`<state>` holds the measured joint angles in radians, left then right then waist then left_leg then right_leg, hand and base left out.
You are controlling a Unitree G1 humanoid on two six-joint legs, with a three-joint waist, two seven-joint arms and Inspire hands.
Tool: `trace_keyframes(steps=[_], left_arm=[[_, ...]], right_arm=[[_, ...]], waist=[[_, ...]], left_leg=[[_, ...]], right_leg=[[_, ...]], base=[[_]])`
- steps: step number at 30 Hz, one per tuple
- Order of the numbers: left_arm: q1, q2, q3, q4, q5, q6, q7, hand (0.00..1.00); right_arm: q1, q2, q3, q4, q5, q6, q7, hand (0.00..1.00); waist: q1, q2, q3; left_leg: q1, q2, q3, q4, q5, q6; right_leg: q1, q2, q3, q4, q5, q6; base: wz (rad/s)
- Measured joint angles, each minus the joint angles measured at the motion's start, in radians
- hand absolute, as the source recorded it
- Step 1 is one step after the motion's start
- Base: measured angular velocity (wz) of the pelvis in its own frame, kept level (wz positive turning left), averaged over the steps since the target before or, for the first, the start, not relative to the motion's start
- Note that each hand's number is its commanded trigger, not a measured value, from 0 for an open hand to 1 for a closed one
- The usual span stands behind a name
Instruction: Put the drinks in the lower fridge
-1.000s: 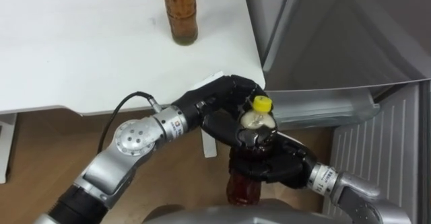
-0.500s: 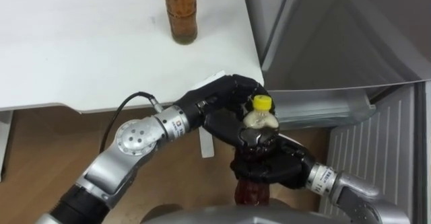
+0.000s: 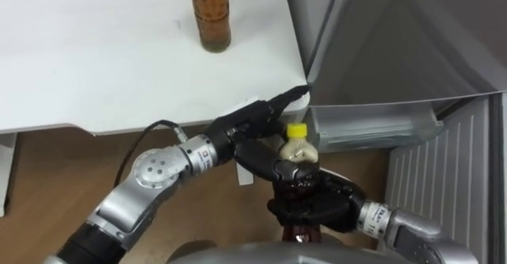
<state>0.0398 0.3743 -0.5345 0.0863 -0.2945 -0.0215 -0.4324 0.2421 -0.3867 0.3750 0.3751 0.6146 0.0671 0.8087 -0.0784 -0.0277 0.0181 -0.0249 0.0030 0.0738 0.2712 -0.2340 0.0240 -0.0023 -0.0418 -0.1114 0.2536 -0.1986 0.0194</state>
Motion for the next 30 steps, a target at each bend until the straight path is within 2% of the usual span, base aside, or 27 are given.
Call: trace_keyframes(steps=[1,4,6,9,13,14,18,24,30], left_arm=[[0.000,-0.001,0.000,0.010,-0.009,-0.004,-0.002,0.00],[-0.004,0.000,-0.005,0.074,-0.029,-0.052,-0.028,0.00],[-0.007,0.001,0.000,0.096,-0.037,-0.068,-0.051,0.00],[-0.009,0.004,0.000,0.121,-0.082,-0.070,-0.072,0.00],[-0.015,0.002,0.000,0.190,-0.119,-0.085,-0.101,0.00],[-0.013,-0.001,0.003,0.205,-0.132,-0.091,-0.109,0.00],[-0.004,-0.003,0.034,0.221,-0.136,-0.093,-0.148,0.00],[-0.003,-0.007,0.068,0.247,-0.136,-0.102,-0.196,0.00],[0.003,-0.016,0.096,0.281,-0.154,-0.118,-0.230,0.00]], right_arm=[[-0.001,-0.001,0.003,0.000,0.000,0.000,-0.003,1.00],[-0.016,-0.004,0.027,0.008,0.000,0.000,-0.013,1.00],[-0.018,-0.004,0.034,0.008,0.001,0.000,-0.019,1.00],[-0.018,-0.004,0.036,0.007,0.002,0.002,-0.023,1.00],[-0.024,-0.002,0.039,0.015,0.003,0.025,-0.046,1.00],[-0.026,0.000,0.035,0.019,0.003,0.032,-0.054,1.00],[-0.023,0.000,-0.007,0.022,0.002,0.076,-0.090,1.00],[-0.021,-0.002,-0.083,0.110,0.020,0.079,-0.196,1.00],[-0.017,0.006,-0.115,0.148,0.025,0.079,-0.257,1.00]], waist=[[0.001,0.000,0.0000],[-0.001,-0.001,0.0000],[-0.002,-0.003,-0.0010],[-0.001,-0.007,-0.0017],[0.002,-0.008,-0.0050],[-0.001,-0.009,-0.0083],[-0.002,-0.012,-0.0101],[0.003,-0.015,-0.0123],[0.014,-0.012,-0.0137]], left_leg=[[0.000,0.000,-0.001,0.000,0.000,0.000],[0.001,0.000,0.002,-0.002,0.000,0.000],[0.003,0.000,0.004,-0.003,0.000,0.000],[0.011,0.000,0.006,-0.007,0.000,0.000],[0.037,0.001,0.012,-0.024,0.000,0.000],[0.038,0.001,0.013,-0.033,0.000,0.000],[0.037,0.002,0.016,-0.034,0.000,-0.001],[0.037,0.001,0.021,-0.036,0.002,-0.002],[0.039,0.006,0.021,-0.043,0.004,-0.006]], right_leg=[[0.000,0.000,0.000,0.000,0.000,0.000],[-0.002,0.000,0.001,0.000,0.000,0.000],[0.000,0.000,0.002,0.000,0.000,0.000],[0.004,0.000,0.001,-0.001,0.000,0.000],[0.024,0.002,0.000,-0.002,0.000,0.000],[0.025,0.002,-0.001,-0.001,0.000,0.000],[0.025,0.003,0.000,-0.005,0.000,0.000],[0.022,0.003,0.002,-0.013,0.000,0.000],[0.021,0.007,-0.002,-0.017,0.001,-0.002]], base=[[0.03],[-0.03],[-0.02],[-0.02],[-0.06],[0.00],[0.00],[-0.03],[0.00]])
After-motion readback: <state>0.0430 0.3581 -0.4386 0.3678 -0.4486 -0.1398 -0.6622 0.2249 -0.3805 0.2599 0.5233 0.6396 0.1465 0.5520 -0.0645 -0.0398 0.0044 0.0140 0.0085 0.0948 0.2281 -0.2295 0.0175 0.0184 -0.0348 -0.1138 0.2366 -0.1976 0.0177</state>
